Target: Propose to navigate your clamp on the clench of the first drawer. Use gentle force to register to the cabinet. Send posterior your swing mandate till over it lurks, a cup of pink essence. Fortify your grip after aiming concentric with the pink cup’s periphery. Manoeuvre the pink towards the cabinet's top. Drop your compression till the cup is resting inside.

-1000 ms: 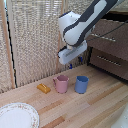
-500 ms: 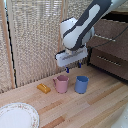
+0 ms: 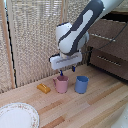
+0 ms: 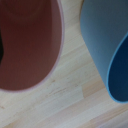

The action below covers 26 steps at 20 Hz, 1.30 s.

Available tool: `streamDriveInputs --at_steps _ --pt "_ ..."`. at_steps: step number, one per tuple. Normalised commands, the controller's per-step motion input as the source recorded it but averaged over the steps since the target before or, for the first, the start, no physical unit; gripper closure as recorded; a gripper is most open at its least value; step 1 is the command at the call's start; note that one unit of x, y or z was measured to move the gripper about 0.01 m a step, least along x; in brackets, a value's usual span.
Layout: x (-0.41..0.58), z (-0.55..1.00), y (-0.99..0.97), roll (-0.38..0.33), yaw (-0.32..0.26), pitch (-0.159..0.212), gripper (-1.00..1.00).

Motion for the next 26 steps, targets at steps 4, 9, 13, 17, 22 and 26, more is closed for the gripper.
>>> streamDriveInputs --at_steps 4,9,13,17,22,26 --pt "0.216 -0.14 0.00 -0.020 0.087 0.030 -1.00" --pt "0.098 -0.15 -0.11 0.000 0.064 0.001 -1.00" --pt "0.007 -0.24 -0.23 0.000 0.052 0.000 -1.00" --pt "0.000 -0.23 -0.30 0.014 0.036 0.001 -1.00" --pt "0.000 -0.02 -0.05 0.006 0.000 0.009 1.00" --pt "0.018 0.00 0.00 0.000 0.019 0.000 1.00"
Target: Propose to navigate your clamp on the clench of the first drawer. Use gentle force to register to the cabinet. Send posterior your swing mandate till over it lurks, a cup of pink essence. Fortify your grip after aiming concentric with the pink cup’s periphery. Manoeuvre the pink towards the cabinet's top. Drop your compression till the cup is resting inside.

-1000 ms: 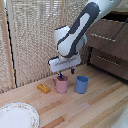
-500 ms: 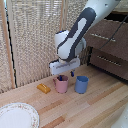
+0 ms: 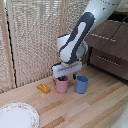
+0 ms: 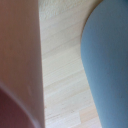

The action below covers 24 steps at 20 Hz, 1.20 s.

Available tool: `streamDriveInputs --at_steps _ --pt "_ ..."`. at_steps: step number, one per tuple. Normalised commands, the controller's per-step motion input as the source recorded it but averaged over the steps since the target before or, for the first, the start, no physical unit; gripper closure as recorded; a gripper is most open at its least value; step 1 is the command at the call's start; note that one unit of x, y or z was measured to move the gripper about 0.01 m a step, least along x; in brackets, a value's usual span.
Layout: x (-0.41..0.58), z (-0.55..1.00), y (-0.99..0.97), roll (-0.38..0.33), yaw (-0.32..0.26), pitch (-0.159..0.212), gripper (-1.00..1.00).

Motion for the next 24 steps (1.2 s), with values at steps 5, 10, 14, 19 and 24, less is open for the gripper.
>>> streamDriveInputs --at_steps 5,10,14,19,24 --pt "0.001 -0.01 -0.03 0.027 0.019 -0.012 1.00" --pt "0.000 0.00 -0.01 0.005 0.013 0.000 1.00" --pt "0.000 0.00 -0.01 0.002 0.002 -0.009 1.00" --pt "-0.011 0.15 0.04 0.000 -0.029 -0.027 1.00" --pt "-0.131 0.95 0.16 0.054 -0.153 -0.018 1.00"
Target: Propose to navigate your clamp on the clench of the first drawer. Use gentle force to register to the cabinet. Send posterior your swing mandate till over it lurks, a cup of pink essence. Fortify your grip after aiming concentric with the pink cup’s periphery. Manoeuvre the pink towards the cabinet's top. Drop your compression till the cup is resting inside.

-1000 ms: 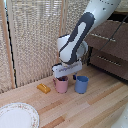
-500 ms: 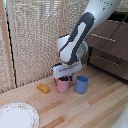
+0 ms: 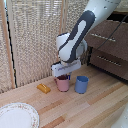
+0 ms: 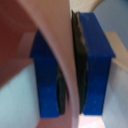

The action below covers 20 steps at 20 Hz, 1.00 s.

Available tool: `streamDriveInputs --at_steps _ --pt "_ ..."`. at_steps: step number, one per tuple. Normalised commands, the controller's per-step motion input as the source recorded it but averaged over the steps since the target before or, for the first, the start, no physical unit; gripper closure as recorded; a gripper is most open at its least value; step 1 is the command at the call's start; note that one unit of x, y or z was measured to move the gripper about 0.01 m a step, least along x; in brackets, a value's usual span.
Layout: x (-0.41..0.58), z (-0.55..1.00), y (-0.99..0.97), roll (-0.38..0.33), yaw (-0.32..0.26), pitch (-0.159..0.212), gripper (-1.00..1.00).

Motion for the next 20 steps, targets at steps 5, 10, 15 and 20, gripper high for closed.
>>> streamDriveInputs --at_steps 5,10,15,20 --pt "-0.162 0.90 0.06 0.078 -0.232 -0.035 1.00" --pt "0.010 0.88 0.14 0.006 -0.275 -0.029 1.00" --pt "0.147 0.87 0.15 -0.099 -0.282 -0.003 1.00" --pt "0.210 0.83 0.14 -0.123 -0.273 0.000 1.00"
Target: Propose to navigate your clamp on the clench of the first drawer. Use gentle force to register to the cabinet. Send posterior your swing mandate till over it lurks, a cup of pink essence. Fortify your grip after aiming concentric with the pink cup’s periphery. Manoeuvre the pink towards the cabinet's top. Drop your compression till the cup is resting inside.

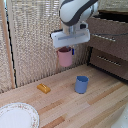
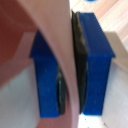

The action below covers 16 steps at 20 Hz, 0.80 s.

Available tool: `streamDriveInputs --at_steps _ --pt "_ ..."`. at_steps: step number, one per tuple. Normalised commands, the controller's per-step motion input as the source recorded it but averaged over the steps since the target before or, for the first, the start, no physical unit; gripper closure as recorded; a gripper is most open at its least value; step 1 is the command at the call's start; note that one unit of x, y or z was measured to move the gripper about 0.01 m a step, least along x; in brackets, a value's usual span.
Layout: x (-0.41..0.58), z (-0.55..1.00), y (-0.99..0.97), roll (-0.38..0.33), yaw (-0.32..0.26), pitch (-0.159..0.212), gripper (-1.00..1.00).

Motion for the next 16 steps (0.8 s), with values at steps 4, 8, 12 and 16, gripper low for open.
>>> streamDriveInputs --at_steps 4,8,12,16 --pt "0.337 0.94 0.02 -0.122 -0.241 0.011 1.00" --pt "0.397 0.98 -0.02 -0.123 -0.229 0.023 1.00" --pt "0.394 0.94 -0.02 -0.134 -0.242 0.032 1.00" --pt "0.405 0.95 -0.04 -0.130 -0.236 0.032 1.00"
